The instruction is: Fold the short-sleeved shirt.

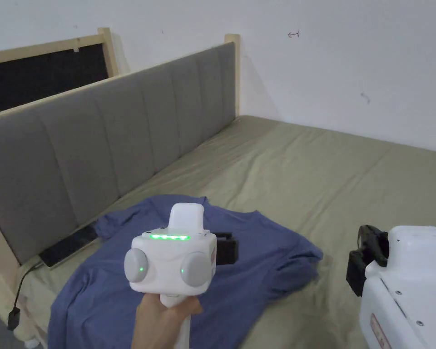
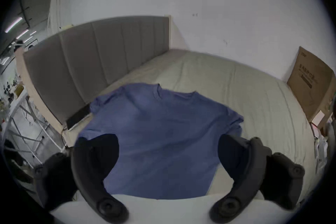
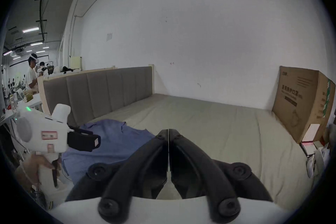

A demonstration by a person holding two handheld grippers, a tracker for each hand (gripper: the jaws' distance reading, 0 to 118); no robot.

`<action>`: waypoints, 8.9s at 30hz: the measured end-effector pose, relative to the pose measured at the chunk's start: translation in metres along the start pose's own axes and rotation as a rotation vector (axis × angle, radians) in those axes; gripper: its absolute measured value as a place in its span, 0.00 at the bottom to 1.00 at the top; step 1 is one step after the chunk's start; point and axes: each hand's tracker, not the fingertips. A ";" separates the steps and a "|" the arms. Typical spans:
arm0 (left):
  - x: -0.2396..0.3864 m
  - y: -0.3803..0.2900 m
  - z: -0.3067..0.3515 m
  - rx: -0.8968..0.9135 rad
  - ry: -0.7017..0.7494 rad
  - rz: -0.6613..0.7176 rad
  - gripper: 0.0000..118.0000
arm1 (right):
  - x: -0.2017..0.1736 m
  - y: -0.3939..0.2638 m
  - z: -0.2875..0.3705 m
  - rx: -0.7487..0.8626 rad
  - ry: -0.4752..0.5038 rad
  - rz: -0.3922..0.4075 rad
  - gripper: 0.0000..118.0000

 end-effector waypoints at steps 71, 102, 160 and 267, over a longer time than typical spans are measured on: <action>0.453 -0.100 0.080 -0.370 -0.791 -0.609 0.79 | 0.289 -0.042 0.206 -0.093 -0.738 -0.277 0.01; 0.307 0.050 -0.140 -0.455 -0.365 -0.256 0.88 | 0.288 -0.081 0.069 -0.296 -0.554 -0.312 0.01; 0.218 0.112 0.033 -0.107 -0.499 -0.241 0.07 | 0.434 0.061 0.021 -0.482 -0.488 -0.297 0.07; 0.048 -0.104 0.103 -0.217 -0.354 -0.173 0.81 | 0.253 -0.127 0.238 -0.597 -0.549 -0.233 0.77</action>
